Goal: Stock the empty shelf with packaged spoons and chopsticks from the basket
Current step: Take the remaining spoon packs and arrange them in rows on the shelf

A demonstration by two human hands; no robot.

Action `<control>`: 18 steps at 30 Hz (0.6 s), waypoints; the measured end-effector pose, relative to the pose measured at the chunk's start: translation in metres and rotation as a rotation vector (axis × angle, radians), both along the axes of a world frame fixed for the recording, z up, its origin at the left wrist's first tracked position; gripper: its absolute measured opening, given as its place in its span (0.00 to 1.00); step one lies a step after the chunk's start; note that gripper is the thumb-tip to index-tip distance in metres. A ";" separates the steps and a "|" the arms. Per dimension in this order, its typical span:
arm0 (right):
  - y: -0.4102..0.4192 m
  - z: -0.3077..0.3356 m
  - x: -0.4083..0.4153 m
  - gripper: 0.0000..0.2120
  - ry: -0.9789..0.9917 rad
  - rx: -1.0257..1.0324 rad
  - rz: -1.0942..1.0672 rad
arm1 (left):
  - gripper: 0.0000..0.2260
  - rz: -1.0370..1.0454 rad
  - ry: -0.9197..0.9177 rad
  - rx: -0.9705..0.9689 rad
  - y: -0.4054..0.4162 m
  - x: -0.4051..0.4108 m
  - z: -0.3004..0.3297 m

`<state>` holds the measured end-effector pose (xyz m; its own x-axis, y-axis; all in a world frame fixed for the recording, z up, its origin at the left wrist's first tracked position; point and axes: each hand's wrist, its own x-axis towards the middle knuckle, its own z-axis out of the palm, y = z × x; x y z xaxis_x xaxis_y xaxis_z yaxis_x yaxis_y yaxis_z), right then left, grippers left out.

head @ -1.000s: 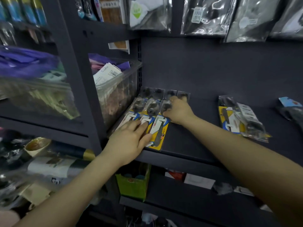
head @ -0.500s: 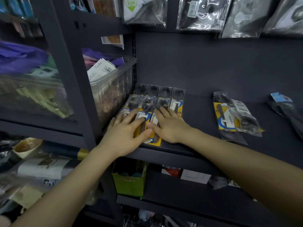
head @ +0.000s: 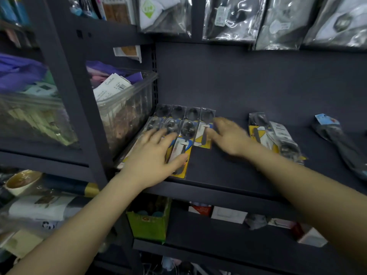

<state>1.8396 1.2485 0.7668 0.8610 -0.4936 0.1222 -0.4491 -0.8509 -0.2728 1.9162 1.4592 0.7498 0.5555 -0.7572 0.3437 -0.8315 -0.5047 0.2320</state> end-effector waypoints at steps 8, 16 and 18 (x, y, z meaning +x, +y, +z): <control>-0.071 0.010 -0.059 0.27 0.196 -0.066 -0.307 | 0.22 -0.230 0.134 -0.052 -0.075 -0.030 0.015; -0.066 0.013 -0.049 0.12 0.272 -0.028 -0.209 | 0.17 -0.290 0.130 0.010 -0.132 -0.043 0.027; -0.067 0.007 -0.049 0.17 0.280 -0.094 -0.194 | 0.17 -0.298 0.116 0.025 -0.143 -0.045 0.028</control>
<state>1.7909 1.1812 0.7739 0.7592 -0.6487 -0.0528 -0.6507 -0.7582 -0.0402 1.8710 1.3164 0.7781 0.3428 -0.8997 0.2703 -0.9122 -0.2499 0.3248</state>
